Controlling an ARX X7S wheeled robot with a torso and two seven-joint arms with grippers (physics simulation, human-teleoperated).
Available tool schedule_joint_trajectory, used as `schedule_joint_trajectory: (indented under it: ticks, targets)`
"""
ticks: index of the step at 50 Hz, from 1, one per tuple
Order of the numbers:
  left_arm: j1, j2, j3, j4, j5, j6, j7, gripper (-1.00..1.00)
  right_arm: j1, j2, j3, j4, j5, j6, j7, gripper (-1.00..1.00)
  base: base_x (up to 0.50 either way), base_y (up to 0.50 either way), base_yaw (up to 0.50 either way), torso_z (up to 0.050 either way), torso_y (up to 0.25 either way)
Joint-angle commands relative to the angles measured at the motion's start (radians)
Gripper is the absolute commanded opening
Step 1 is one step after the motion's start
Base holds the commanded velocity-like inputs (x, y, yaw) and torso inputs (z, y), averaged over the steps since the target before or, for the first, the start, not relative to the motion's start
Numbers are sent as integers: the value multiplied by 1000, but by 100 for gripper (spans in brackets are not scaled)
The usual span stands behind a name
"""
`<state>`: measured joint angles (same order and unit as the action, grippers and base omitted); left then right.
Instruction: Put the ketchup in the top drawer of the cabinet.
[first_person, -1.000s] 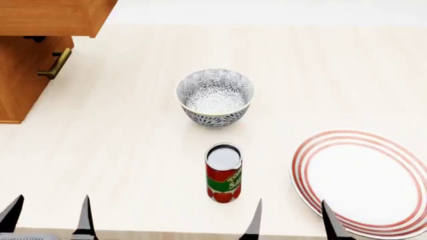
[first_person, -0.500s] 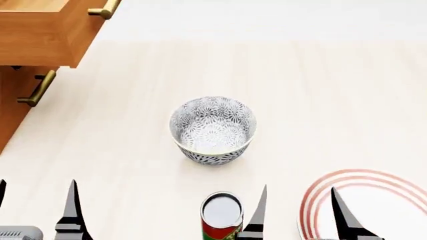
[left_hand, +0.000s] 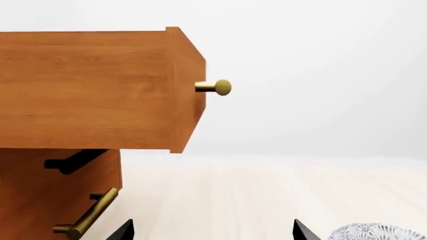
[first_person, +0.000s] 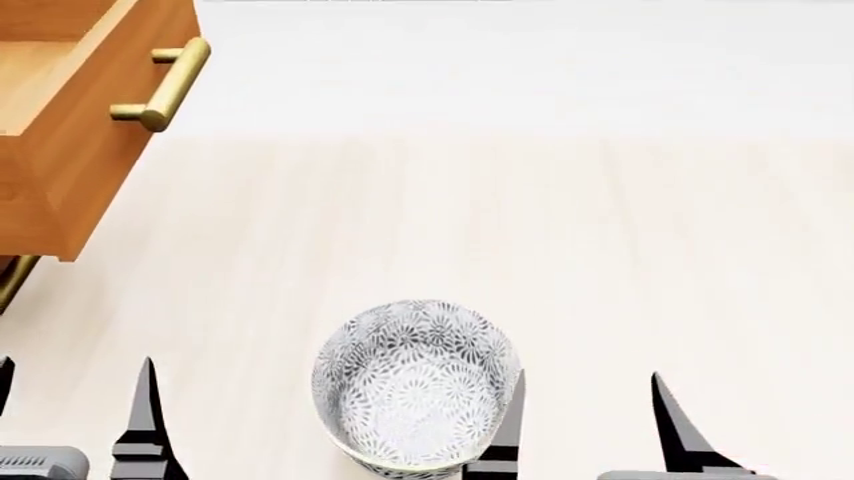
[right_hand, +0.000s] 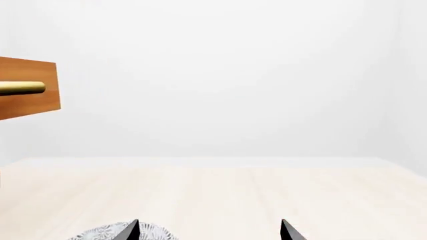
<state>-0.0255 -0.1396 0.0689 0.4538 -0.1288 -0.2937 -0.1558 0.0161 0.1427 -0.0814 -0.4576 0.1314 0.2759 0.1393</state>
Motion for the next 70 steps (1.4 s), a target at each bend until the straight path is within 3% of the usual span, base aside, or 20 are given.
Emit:
schedule_joint_trajectory:
  ticks: [1, 7, 47, 54, 56, 70]
  targets:
    - [-3, -10, 8, -7, -9, 0, -10, 100, -1, 7, -12, 22, 4, -22, 8, 100, 449, 0, 0, 0, 0]
    - [-12, -11, 15, -14, -11, -4, -17, 100, 4, 11, 0, 17, 35, -8, 9, 100, 0, 25, 0, 0, 3]
    - [-14, -35, 40, -27, -37, 12, -44, 100, 5, 35, -21, 50, 52, -40, 39, 100, 0, 500, 0, 0, 0]
    - [-17, -39, 44, -30, -42, 9, -49, 100, 22, 43, -24, 19, 58, 14, 55, 100, 0, 491, 0, 0, 0]
    - [-19, -40, 45, -28, -42, 7, -51, 100, 9, 39, -20, 61, 65, -48, 39, 100, 0, 0, 0, 0, 0]
    - [-19, -49, 51, -27, -49, 9, -60, 100, 8, 46, -30, 53, 69, -33, 54, 100, 0, -71, 0, 0, 0]
